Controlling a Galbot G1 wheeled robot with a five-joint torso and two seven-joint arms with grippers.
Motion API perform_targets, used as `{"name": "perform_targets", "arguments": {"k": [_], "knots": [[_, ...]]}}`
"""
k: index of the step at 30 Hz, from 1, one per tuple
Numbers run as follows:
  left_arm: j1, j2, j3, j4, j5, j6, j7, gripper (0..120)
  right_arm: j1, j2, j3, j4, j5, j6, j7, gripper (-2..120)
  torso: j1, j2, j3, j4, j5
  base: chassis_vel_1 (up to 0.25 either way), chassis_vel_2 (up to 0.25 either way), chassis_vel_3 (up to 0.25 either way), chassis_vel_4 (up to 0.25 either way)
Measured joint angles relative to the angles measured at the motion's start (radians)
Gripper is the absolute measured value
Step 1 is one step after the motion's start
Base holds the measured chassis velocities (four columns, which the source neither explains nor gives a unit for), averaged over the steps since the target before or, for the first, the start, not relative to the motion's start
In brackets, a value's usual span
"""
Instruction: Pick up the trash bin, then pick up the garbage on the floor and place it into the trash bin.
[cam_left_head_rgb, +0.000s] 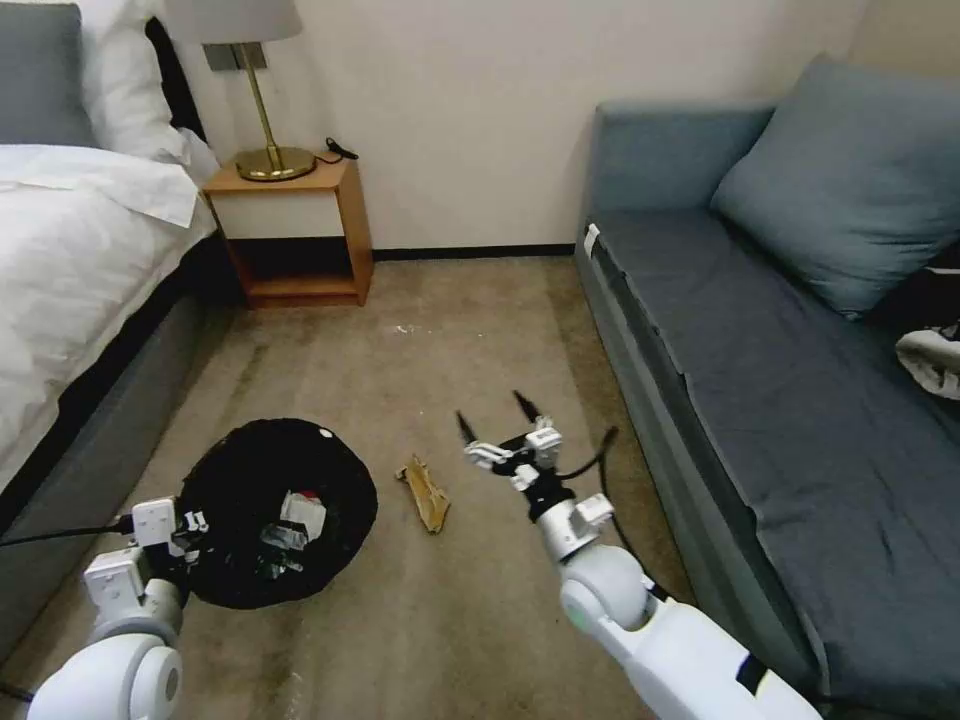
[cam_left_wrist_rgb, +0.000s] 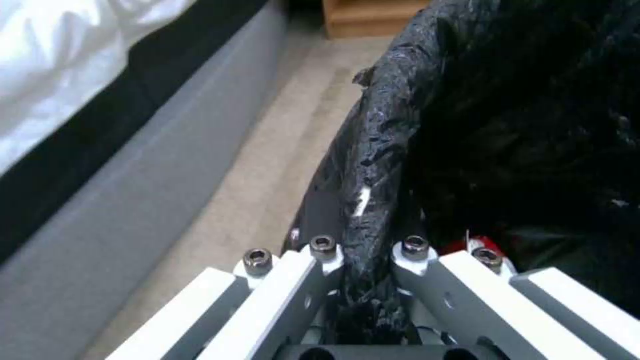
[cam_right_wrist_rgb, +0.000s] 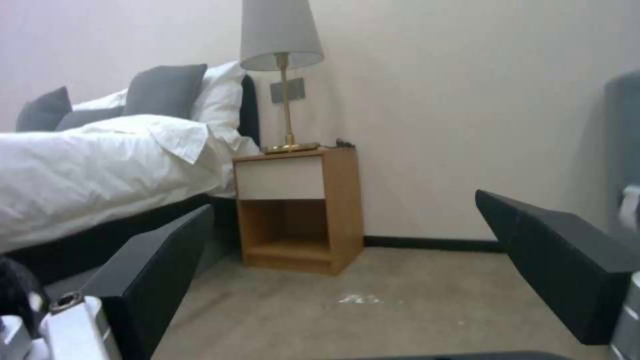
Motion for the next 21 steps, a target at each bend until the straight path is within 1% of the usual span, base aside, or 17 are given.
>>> {"name": "perform_targets", "arguments": {"k": [2,4,7,12,21], "knots": [[0.0,0.003,-0.001,0.003,0.005,-0.003,-0.001,3,-0.013,-0.001,0.019,-0.001,-0.013,0.015,-0.016,100,0.0,0.0,0.0,0.0002,0.0001,0.0,0.0,0.0,0.0],[0.001,0.008,-0.003,0.01,0.011,-0.007,-0.005,3,-0.058,-0.002,0.073,-0.001,-0.038,0.053,-0.056,100,0.0,0.0,0.0,-0.0001,-0.0001,0.0,0.0,0.0,0.0],[0.006,0.011,-0.004,0.014,0.015,-0.011,-0.006,3,-0.091,0.002,0.103,-0.003,-0.044,0.073,-0.076,100,0.0,0.0,0.0,-0.0001,0.0,0.0,0.0,0.0,0.0],[0.009,0.012,-0.007,0.025,0.036,-0.024,-0.006,3,-0.127,0.014,0.117,-0.008,-0.046,0.093,-0.103,100,0.0,0.0,0.0,0.0,0.0,0.0,0.0,0.0,0.0],[0.009,0.018,-0.013,0.042,0.056,-0.042,-0.006,3,-0.14,0.02,0.115,-0.013,-0.044,0.1,-0.118,100,0.0,0.0,0.0,0.0,-0.0001,0.0,0.0,0.0,0.0]]}}
